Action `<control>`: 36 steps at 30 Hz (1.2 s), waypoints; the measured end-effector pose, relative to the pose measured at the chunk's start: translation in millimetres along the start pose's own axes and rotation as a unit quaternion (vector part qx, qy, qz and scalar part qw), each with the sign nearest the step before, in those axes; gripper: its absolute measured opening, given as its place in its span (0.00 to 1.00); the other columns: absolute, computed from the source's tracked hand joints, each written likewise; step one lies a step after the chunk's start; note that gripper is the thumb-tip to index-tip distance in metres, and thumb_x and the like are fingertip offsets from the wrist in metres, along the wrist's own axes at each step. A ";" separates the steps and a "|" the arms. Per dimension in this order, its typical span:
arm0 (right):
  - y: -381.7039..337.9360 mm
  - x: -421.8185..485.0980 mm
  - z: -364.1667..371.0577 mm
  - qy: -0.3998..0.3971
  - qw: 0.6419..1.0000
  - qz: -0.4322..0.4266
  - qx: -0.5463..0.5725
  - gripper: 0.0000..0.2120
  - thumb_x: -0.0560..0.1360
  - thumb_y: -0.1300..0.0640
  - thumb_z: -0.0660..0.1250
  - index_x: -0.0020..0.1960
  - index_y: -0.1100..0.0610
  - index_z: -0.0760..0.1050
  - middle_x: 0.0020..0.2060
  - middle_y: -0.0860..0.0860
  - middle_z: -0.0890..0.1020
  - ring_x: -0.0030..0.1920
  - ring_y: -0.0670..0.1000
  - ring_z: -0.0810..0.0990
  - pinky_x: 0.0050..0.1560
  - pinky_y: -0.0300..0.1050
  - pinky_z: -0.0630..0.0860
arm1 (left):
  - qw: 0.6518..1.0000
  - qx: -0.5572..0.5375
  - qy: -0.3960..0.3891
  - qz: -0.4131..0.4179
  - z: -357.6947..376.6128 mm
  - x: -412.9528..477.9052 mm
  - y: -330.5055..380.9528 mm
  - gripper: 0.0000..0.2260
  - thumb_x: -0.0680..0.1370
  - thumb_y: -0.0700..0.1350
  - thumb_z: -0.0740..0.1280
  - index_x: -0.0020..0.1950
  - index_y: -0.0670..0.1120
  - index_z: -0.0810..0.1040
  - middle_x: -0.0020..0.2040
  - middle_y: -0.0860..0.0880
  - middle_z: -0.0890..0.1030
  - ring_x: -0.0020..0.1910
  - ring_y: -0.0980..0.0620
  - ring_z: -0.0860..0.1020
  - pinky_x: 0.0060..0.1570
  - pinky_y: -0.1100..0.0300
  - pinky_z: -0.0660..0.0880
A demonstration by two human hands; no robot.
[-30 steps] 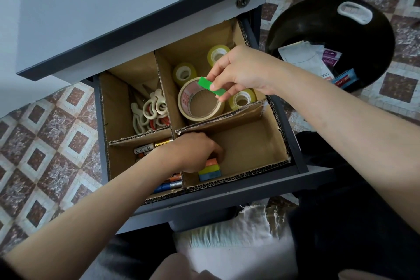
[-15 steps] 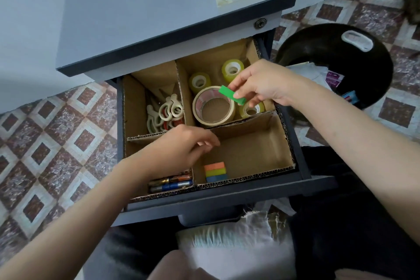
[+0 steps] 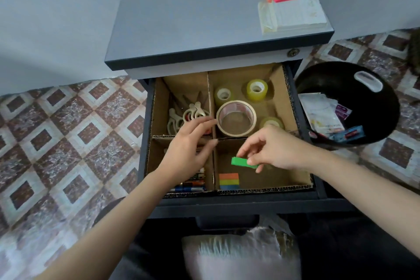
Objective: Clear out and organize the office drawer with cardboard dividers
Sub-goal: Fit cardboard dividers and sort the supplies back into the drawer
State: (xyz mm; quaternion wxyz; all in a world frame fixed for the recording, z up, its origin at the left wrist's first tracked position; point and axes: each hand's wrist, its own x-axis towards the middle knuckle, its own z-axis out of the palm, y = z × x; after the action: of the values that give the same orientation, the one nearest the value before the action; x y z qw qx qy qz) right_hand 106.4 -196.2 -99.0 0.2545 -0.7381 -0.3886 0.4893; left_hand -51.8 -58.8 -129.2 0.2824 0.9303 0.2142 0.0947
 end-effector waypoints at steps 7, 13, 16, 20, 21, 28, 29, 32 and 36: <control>25.6 26.3 39.6 0.085 0.983 -0.039 -0.155 0.11 0.73 0.64 0.68 0.52 0.54 0.82 0.47 0.51 0.83 0.48 0.48 0.79 0.52 0.39 0.74 | 0.999 0.032 -0.017 -0.013 25.5 2.4 -14.0 0.30 0.75 0.62 0.52 0.76 0.53 0.52 0.75 0.60 0.48 0.73 0.63 0.49 0.66 0.73 0.36; 36.0 49.0 55.9 0.061 0.987 -0.013 -0.148 0.14 0.71 0.68 0.66 0.53 0.57 0.82 0.51 0.53 0.83 0.54 0.52 0.79 0.57 0.44 0.75 | 0.999 -0.046 -0.011 -0.007 23.8 1.8 -18.1 0.27 0.77 0.62 0.52 0.73 0.57 0.52 0.74 0.61 0.52 0.73 0.65 0.50 0.67 0.74 0.39; 37.2 54.0 59.9 0.054 0.989 -0.012 -0.136 0.14 0.70 0.69 0.65 0.52 0.59 0.82 0.51 0.54 0.83 0.54 0.53 0.79 0.57 0.45 0.75 | 0.999 -0.035 -0.010 0.001 25.4 1.0 -20.0 0.26 0.77 0.62 0.53 0.73 0.56 0.53 0.75 0.59 0.53 0.73 0.62 0.51 0.68 0.73 0.39; 40.0 56.8 63.1 0.052 0.989 -0.006 -0.136 0.13 0.71 0.68 0.66 0.52 0.60 0.82 0.49 0.55 0.83 0.53 0.53 0.79 0.57 0.46 0.75 | 1.000 -0.024 -0.005 0.004 27.4 1.2 -21.1 0.27 0.77 0.61 0.54 0.73 0.55 0.55 0.75 0.57 0.53 0.73 0.62 0.51 0.68 0.72 0.39; 40.4 57.4 64.0 0.050 0.989 -0.009 -0.141 0.13 0.71 0.68 0.66 0.52 0.60 0.82 0.49 0.55 0.83 0.53 0.53 0.80 0.57 0.47 0.76 | 1.000 -0.021 -0.003 0.007 27.6 1.2 -21.1 0.27 0.77 0.61 0.54 0.73 0.55 0.55 0.75 0.57 0.53 0.73 0.62 0.51 0.68 0.72 0.39; 41.8 56.8 66.9 0.040 0.985 -0.008 -0.168 0.14 0.72 0.67 0.64 0.55 0.59 0.81 0.50 0.55 0.82 0.54 0.54 0.79 0.58 0.49 0.76 | 1.000 -0.013 -0.002 0.007 27.9 2.1 -20.7 0.26 0.76 0.61 0.54 0.73 0.55 0.57 0.75 0.57 0.53 0.72 0.63 0.51 0.67 0.73 0.38; 41.4 56.7 66.8 0.036 0.984 -0.009 -0.173 0.15 0.73 0.67 0.64 0.56 0.59 0.80 0.52 0.55 0.81 0.54 0.54 0.79 0.58 0.48 0.75 | 1.000 -0.013 -0.002 0.007 28.2 2.0 -20.6 0.26 0.76 0.61 0.54 0.73 0.55 0.57 0.75 0.58 0.53 0.72 0.64 0.51 0.67 0.74 0.38; 38.9 56.2 65.8 0.032 0.980 -0.028 -0.193 0.16 0.74 0.67 0.64 0.59 0.58 0.79 0.54 0.54 0.81 0.56 0.54 0.78 0.60 0.48 0.75 | 1.000 -0.011 -0.002 0.005 28.2 2.5 -20.3 0.26 0.76 0.61 0.54 0.73 0.55 0.57 0.75 0.58 0.53 0.72 0.64 0.50 0.66 0.74 0.38; 35.6 52.6 62.0 0.040 0.978 -0.044 -0.202 0.15 0.74 0.67 0.64 0.60 0.58 0.79 0.56 0.54 0.81 0.58 0.53 0.78 0.61 0.46 0.74 | 1.000 -0.015 -0.005 0.002 27.1 2.5 -18.9 0.26 0.76 0.62 0.54 0.73 0.56 0.57 0.75 0.58 0.53 0.72 0.63 0.51 0.66 0.74 0.38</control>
State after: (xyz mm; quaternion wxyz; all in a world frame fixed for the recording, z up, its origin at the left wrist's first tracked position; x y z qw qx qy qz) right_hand 72.4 -173.4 -177.8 0.1370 -0.7752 -0.5013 0.3591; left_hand -48.1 -56.6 -162.1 0.2974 0.9266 0.2099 0.0941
